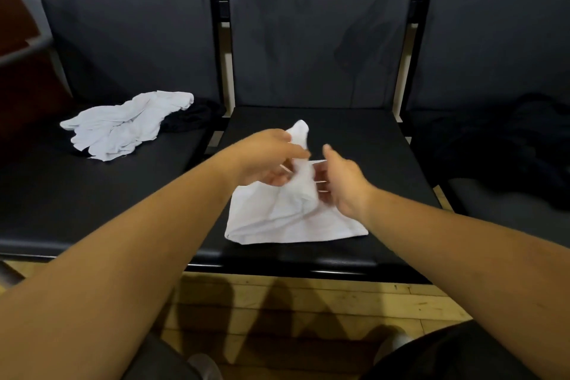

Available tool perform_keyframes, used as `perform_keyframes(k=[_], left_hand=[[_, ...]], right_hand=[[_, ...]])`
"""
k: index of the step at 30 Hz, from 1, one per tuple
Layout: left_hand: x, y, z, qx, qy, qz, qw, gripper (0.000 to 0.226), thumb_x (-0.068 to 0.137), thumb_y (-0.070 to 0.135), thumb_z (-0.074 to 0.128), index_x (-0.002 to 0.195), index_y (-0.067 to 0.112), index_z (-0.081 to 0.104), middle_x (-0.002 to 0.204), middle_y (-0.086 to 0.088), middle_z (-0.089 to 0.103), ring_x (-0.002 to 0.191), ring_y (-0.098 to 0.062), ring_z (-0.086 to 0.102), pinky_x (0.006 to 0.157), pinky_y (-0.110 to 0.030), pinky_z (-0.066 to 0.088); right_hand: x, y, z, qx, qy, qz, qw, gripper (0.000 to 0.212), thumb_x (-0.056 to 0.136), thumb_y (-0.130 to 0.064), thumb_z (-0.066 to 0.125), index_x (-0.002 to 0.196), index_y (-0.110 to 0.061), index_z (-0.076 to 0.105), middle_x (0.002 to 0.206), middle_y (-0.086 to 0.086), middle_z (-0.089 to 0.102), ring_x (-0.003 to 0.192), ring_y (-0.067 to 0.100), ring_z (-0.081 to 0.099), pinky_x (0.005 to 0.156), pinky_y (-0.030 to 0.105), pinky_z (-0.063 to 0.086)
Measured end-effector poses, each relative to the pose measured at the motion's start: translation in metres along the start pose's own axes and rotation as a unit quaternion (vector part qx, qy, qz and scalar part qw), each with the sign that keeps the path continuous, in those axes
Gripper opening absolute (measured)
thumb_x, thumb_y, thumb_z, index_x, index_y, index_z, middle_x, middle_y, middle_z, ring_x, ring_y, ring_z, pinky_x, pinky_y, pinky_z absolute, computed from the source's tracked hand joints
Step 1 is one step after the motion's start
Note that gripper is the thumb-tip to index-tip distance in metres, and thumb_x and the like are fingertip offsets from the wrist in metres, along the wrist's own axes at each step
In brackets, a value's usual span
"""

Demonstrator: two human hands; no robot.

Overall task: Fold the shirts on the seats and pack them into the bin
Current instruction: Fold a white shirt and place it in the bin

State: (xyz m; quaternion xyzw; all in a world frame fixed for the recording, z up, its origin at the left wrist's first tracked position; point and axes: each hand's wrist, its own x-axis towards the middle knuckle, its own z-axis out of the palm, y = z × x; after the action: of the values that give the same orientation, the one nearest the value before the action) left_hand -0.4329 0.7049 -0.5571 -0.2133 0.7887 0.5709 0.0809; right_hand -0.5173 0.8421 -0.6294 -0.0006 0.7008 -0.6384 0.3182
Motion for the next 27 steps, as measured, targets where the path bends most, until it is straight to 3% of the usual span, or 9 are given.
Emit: perform_keyframes(k=[3,7,11,15,17,19,22,24,27], left_hand=[[-0.002,-0.001,0.004,-0.015,-0.058,-0.009,0.998,0.045,0.1,0.042,0.059,0.136,0.017,0.049,0.105,-0.011,0.076,0.088,-0.03,0.077,0.065,-0.03,0.057],[0.001,-0.017,-0.001,0.067,0.019,-0.009,0.998,0.028,0.104,0.03,0.054,0.126,0.013,0.057,0.102,-0.008,0.076,0.08,-0.026,0.077,0.066,-0.031,0.057],[0.012,-0.04,-0.02,0.125,0.131,-0.01,0.983,0.018,0.103,0.025,0.053,0.113,0.012,0.062,0.099,-0.004,0.073,0.073,-0.019,0.068,0.064,-0.028,0.053],[0.026,-0.059,-0.033,0.162,0.2,-0.041,0.966,0.02,0.101,0.028,0.054,0.093,0.009,0.056,0.094,-0.012,0.062,0.079,-0.026,0.056,0.074,-0.035,0.049],[0.032,-0.067,-0.032,0.169,0.183,-0.08,0.965,0.03,0.101,0.036,0.053,0.1,0.007,0.058,0.099,-0.013,0.06,0.087,-0.027,0.059,0.076,-0.038,0.052],[0.035,-0.074,-0.026,0.15,0.155,-0.113,0.97,0.044,0.101,0.042,0.053,0.119,0.002,0.058,0.114,-0.011,0.061,0.102,-0.026,0.061,0.074,-0.036,0.053],[0.038,-0.076,-0.019,0.147,0.139,-0.123,0.972,0.047,0.099,0.043,0.056,0.125,0.003,0.058,0.124,-0.009,0.061,0.111,-0.025,0.06,0.076,-0.034,0.054],[0.04,-0.075,-0.016,0.118,0.135,-0.125,0.976,0.048,0.096,0.042,0.062,0.126,0.004,0.058,0.124,-0.008,0.062,0.111,-0.025,0.061,0.08,-0.035,0.055],[0.042,-0.076,-0.014,0.075,0.137,-0.136,0.978,0.052,0.09,0.037,0.073,0.127,0.005,0.056,0.125,-0.009,0.062,0.112,-0.027,0.062,0.086,-0.039,0.057]], right_hand=[[0.005,-0.003,-0.021,0.019,-0.05,0.068,0.996,0.052,0.1,-0.055,0.05,0.109,-0.006,0.063,0.108,0.016,0.071,0.102,0.029,0.068,0.085,0.04,0.055],[0.002,0.0,-0.023,-0.113,-0.051,0.062,0.99,0.019,0.092,-0.013,0.072,0.109,-0.007,0.067,0.107,0.01,0.074,0.095,0.025,0.072,0.075,0.035,0.059],[0.0,-0.007,-0.011,-0.142,-0.049,0.008,0.989,0.002,0.094,-0.009,0.066,0.096,-0.008,0.065,0.098,0.009,0.07,0.085,0.023,0.068,0.059,0.028,0.052],[-0.002,-0.025,-0.019,-0.147,0.007,-0.059,0.987,0.016,0.094,-0.006,0.057,0.078,-0.01,0.056,0.077,0.01,0.057,0.064,0.022,0.055,0.053,0.029,0.043],[0.002,-0.019,-0.032,-0.211,0.027,-0.057,0.976,0.008,0.093,-0.005,0.055,0.086,-0.007,0.058,0.081,0.012,0.059,0.064,0.022,0.056,0.054,0.029,0.047],[0.004,-0.006,-0.043,-0.268,0.032,-0.001,0.963,0.011,0.093,-0.001,0.051,0.099,-0.002,0.06,0.091,0.017,0.066,0.071,0.028,0.064,0.056,0.032,0.054],[0.009,0.007,-0.047,-0.312,0.03,0.03,0.949,0.01,0.092,-0.001,0.05,0.097,-0.002,0.059,0.103,0.021,0.069,0.085,0.034,0.07,0.066,0.039,0.057],[0.012,0.007,-0.043,-0.332,0.036,0.005,0.943,0.005,0.091,-0.007,0.053,0.089,-0.006,0.058,0.1,0.019,0.07,0.08,0.031,0.066,0.064,0.036,0.05],[0.011,0.008,-0.039,-0.362,0.025,-0.017,0.932,0.024,0.094,-0.017,0.062,0.075,-0.011,0.049,0.074,0.008,0.057,0.063,0.021,0.053,0.054,0.028,0.041]])
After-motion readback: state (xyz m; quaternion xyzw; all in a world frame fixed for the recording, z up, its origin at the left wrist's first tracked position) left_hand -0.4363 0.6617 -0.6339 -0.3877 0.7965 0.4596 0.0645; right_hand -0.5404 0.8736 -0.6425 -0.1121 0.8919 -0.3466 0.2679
